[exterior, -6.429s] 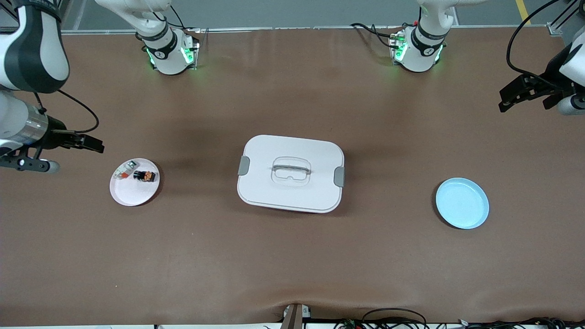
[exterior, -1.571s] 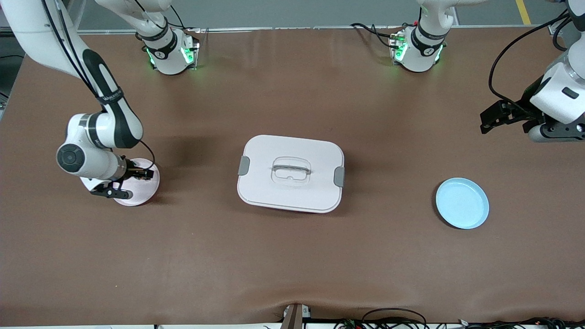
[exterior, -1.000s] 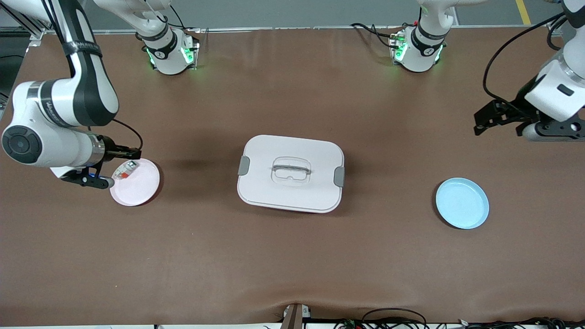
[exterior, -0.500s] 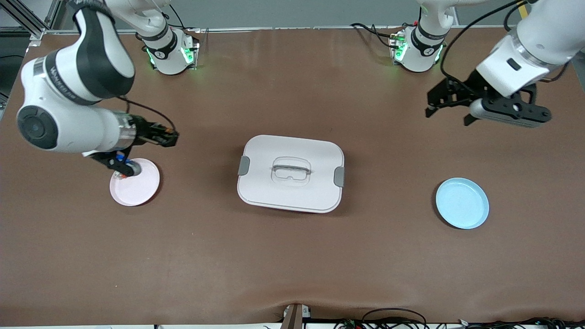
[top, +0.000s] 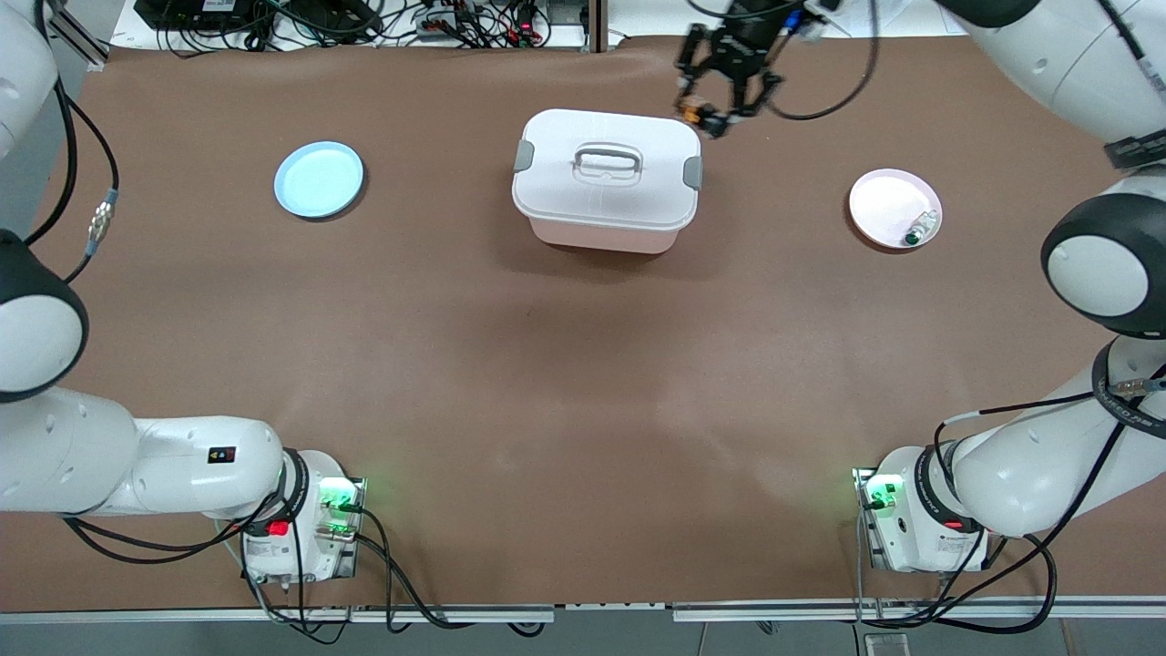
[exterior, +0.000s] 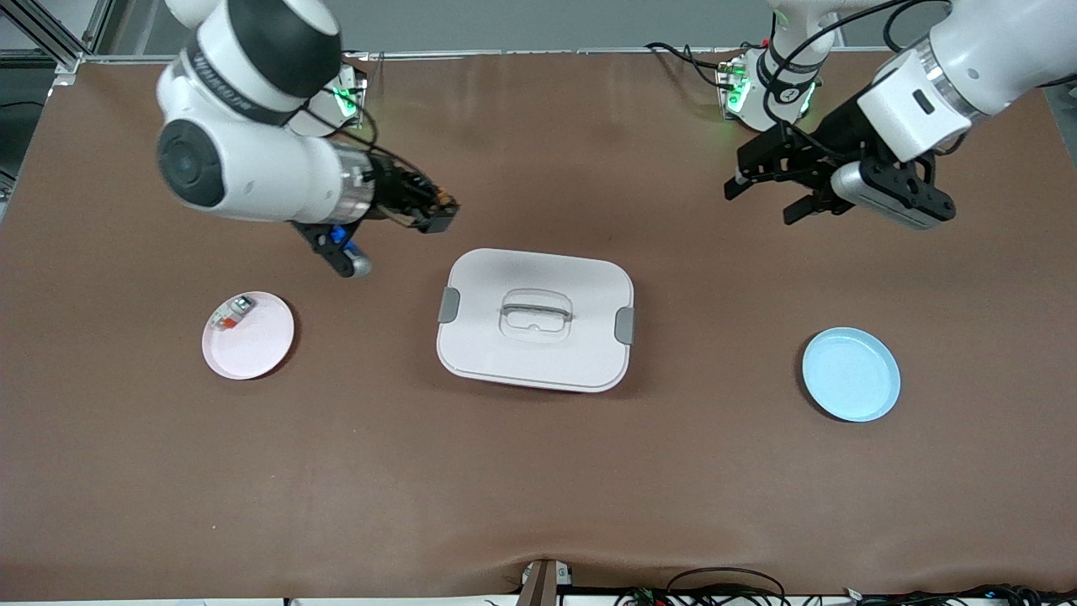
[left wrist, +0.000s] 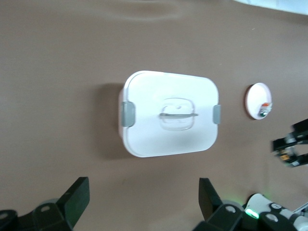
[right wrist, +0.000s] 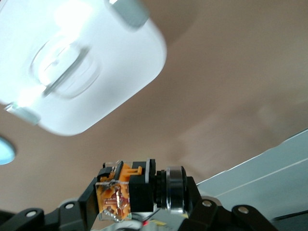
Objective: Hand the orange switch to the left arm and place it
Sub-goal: 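Lift the switch with the right gripper while the left gripper approaches, then carry the switch over the box to the left gripper and grasp it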
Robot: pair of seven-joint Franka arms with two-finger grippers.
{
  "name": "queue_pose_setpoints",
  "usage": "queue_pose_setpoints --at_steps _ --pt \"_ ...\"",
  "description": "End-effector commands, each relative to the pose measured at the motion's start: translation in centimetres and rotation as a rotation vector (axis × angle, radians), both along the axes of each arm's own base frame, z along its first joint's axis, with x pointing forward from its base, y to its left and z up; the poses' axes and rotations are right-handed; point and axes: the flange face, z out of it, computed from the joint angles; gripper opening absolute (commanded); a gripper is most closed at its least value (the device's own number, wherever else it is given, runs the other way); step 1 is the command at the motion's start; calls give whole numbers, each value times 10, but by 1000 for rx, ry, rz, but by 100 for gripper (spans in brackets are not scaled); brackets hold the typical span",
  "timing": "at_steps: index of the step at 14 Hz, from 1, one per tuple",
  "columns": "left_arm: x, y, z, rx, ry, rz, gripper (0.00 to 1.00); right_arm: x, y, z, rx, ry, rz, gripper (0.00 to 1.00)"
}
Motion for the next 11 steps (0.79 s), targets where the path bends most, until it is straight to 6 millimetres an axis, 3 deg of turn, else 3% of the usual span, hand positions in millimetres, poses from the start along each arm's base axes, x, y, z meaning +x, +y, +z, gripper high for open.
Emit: queue_pose_setpoints --at_steps 1,4,7,11 --pt "-33 -20 -3 -17 -28 7 100 -3 45 10 81 21 -130 14" --pt "-54 -33 -8 -102 -27 40 100 -12 85 16 149 9 -239 14" --pt "-58 -39 -20 -161 0 64 99 -21 118 6 162 -6 -315 14" --pt "-65 -61 -51 -184 13 86 86 -30 151 10 179 2 -370 14"
